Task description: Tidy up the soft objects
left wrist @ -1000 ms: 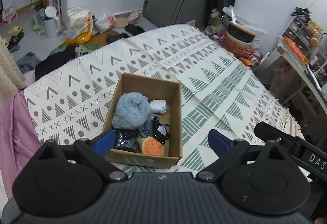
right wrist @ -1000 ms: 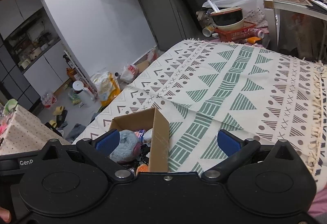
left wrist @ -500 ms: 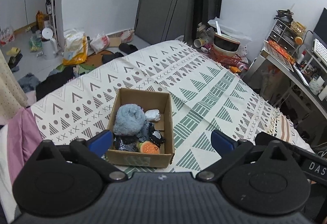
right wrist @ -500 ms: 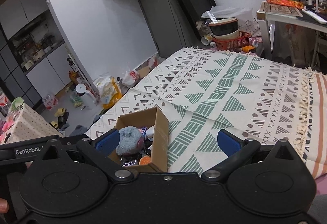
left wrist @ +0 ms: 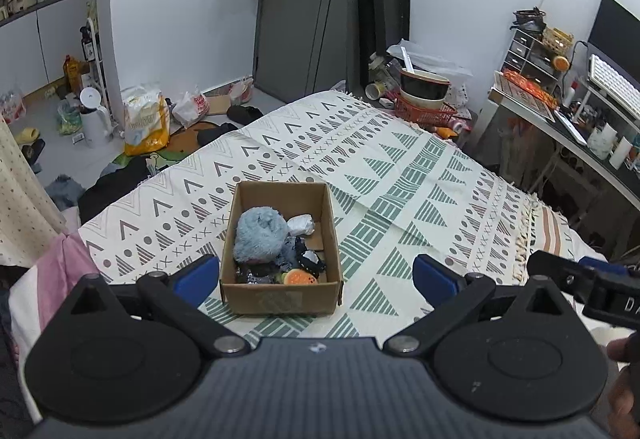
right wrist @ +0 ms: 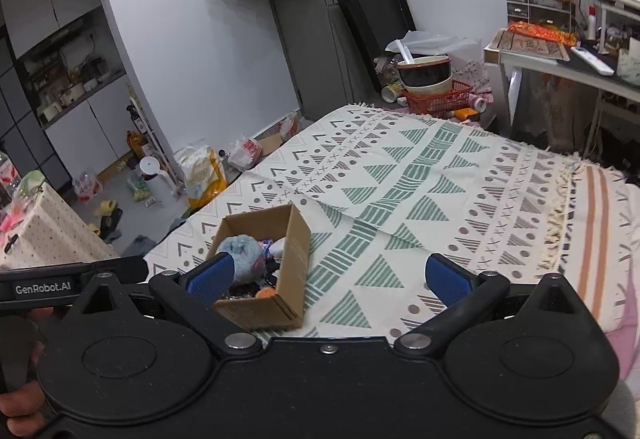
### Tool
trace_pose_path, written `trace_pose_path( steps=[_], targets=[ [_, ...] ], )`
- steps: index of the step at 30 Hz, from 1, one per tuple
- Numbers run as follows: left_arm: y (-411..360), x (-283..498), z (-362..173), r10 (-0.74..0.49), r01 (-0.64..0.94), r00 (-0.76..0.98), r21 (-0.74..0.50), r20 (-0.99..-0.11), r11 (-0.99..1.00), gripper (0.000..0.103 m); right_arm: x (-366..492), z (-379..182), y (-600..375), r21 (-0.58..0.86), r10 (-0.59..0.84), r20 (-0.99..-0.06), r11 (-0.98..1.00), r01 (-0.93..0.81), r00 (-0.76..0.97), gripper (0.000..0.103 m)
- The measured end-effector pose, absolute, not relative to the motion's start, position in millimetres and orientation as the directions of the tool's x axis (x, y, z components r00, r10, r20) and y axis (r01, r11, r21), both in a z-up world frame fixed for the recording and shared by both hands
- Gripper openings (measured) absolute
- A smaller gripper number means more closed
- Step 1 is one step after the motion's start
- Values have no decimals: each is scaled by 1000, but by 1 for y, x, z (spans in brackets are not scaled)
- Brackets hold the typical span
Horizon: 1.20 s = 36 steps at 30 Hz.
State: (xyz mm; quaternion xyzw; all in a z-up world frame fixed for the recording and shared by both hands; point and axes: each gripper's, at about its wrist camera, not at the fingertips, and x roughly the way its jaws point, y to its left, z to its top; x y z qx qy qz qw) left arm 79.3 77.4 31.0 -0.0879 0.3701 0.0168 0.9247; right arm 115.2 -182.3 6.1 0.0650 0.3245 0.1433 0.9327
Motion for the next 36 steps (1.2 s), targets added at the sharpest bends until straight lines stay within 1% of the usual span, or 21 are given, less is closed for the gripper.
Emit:
trace_pose_path(
  steps=[7,12,23,36],
  targets=[
    [73,59,34,-36,-69,725,-125,-688,990,102,93,12,-183,168,309,-588,951,-261,747,103],
    [76,41,36,-12,-81,730,-104,-684,991,102,82,11,-188,188,338,-587,941,-282,736,103],
    [74,15,36,5,-77,728,-74,-685,994,102,62,8,-192,163,332,-594,942,-295,733,103],
    [73,1,40,6,-77,739,-76,-673,994,102,54,12,-191,156,352,-589,933,-324,727,103]
  ],
)
